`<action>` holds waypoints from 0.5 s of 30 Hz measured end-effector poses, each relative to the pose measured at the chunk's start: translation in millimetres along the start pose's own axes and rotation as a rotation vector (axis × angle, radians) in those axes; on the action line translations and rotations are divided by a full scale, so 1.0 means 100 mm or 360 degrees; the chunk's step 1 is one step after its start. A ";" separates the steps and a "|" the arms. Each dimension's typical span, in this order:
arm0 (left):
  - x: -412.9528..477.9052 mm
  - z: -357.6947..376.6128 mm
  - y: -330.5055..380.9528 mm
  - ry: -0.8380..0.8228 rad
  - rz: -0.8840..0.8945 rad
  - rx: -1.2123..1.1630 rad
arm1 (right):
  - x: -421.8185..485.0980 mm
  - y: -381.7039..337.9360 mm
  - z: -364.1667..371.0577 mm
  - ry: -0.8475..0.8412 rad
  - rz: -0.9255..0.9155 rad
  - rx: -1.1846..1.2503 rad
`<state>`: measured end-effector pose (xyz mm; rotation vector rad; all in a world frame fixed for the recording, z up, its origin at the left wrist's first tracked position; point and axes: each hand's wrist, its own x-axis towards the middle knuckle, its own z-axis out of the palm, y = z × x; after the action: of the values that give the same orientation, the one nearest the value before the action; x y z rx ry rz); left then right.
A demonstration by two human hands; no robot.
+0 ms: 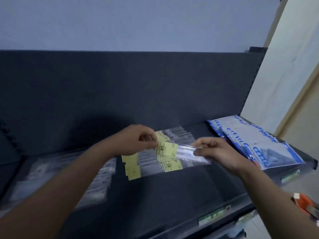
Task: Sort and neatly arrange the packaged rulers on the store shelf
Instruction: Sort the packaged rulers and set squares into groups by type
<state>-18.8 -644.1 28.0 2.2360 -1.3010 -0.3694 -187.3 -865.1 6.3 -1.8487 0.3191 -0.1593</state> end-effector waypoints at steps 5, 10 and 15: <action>0.01 0.35 -0.03 -0.0012 -0.0215 -0.0089 | 0.32 0.21 -0.16 -0.0252 -0.0199 -0.0317; -0.02 0.74 0.06 0.0246 -0.0508 -0.0030 | 0.54 0.46 -0.28 -0.0436 -0.0452 -0.0959; -0.13 0.80 0.26 0.0420 -0.0694 0.0405 | 0.59 0.52 -0.24 -0.0407 -0.0752 -0.0905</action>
<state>-82.6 -668.0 -23.9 2.6747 -0.7532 -0.0544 -144.4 -918.9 -39.1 -2.4561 -0.2898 -0.1624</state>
